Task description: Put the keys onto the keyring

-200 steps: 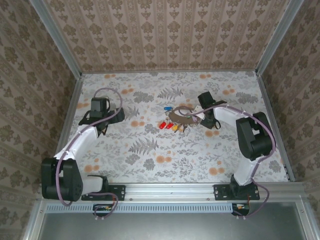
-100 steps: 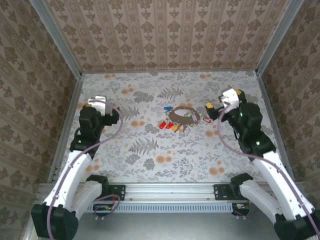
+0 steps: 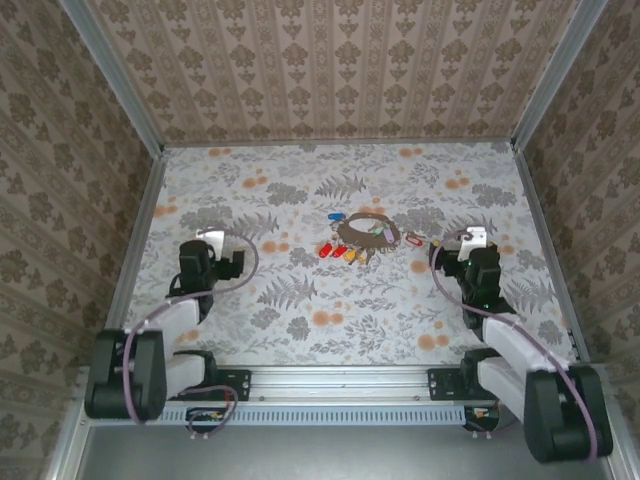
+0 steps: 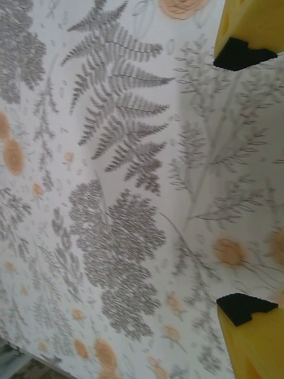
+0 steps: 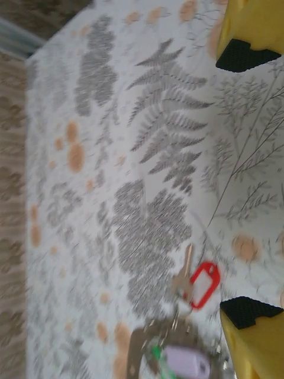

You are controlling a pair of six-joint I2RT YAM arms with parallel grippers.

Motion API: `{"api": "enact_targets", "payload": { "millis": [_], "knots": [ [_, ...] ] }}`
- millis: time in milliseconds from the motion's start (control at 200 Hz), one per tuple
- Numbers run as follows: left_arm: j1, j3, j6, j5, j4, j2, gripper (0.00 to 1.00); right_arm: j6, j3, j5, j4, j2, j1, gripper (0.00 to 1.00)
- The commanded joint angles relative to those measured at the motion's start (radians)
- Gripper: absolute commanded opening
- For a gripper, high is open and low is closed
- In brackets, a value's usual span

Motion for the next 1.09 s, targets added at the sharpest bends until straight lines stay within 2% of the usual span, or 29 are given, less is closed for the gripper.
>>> {"api": "enact_targets", "payload": {
  "millis": [0, 95, 125, 160, 190, 290, 410, 690, 1090],
  "knots": [
    [0.013, 0.063, 0.009, 0.014, 0.235, 0.108, 1.0, 0.036, 0.066, -0.071, 0.276, 0.152, -0.017, 1.0],
    [0.051, 0.039, -0.023, 0.024, 0.411, 0.237, 1.0, 0.055, 0.106, -0.038, 0.373, 0.334, -0.022, 1.0],
    [0.05, 0.05, -0.016, 0.048, 0.377, 0.234, 1.0, 0.049, 0.104, -0.049, 0.434, 0.372, -0.021, 1.0],
    [0.051, 0.085, -0.015, 0.073, 0.278, 0.218, 1.0, 0.043, 0.117, -0.049, 0.361, 0.35, -0.017, 1.0],
    [0.059, 0.082, -0.021, 0.082, 0.302, 0.228, 1.0, 0.044, 0.139, -0.047, 0.282, 0.327, -0.017, 1.0],
    [0.082, 0.102, -0.051, 0.086, 0.264, 0.229, 1.0, 0.042, 0.178, -0.027, 0.23, 0.34, -0.009, 1.0],
    [0.082, 0.108, -0.055, 0.066, 0.255, 0.23, 1.0, 0.034, 0.186, 0.022, 0.227, 0.345, 0.01, 0.99],
    [0.08, 0.103, -0.061, 0.06, 0.257, 0.225, 1.0, 0.015, 0.197, 0.041, 0.206, 0.342, 0.029, 0.99],
    [0.081, 0.103, -0.059, 0.061, 0.257, 0.225, 1.0, -0.016, 0.224, -0.038, 0.165, 0.356, 0.031, 1.0]
  ]
}}
